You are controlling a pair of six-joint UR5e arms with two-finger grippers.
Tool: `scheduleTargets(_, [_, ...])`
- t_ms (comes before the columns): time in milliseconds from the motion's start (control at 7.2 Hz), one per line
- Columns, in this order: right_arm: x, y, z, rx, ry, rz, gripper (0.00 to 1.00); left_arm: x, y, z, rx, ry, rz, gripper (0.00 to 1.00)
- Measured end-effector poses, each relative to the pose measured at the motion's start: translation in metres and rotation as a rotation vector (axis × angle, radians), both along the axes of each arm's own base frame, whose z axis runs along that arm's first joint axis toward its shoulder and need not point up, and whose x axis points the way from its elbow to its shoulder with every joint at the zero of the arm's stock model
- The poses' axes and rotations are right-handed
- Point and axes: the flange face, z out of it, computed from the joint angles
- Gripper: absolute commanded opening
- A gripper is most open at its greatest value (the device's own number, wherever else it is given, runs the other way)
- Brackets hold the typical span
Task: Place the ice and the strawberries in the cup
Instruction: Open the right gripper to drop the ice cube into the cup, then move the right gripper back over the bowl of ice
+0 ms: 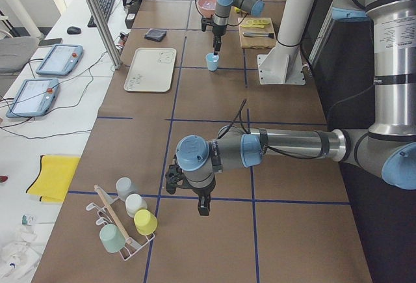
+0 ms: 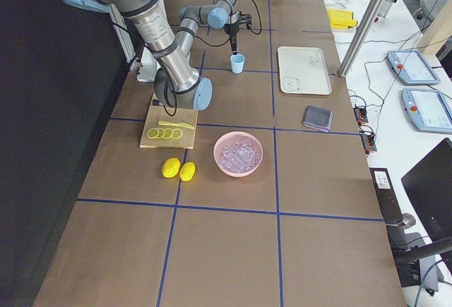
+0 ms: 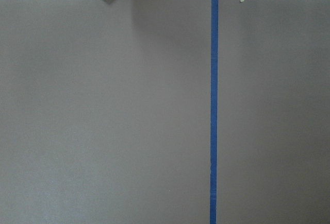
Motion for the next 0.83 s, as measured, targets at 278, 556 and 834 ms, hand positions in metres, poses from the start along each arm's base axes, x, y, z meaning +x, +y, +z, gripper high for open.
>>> scheduleTargets(278, [0.014,-0.005,0.003,0.007,-0.006,0.003,1.0,0.0,0.0,0.0,0.0,0.0,0.0,1.0])
scheduleTargets(556, [0.034,-0.01,0.017,0.019,0.001,-0.001,1.0,0.0,0.0,0.0,0.0,0.001,0.0,1.0])
scheduleTargets(834, [0.072,-0.04,0.035,0.096,0.031,-0.081,1.0,0.0,0.0,0.0,-0.001,0.001,0.0,1.0])
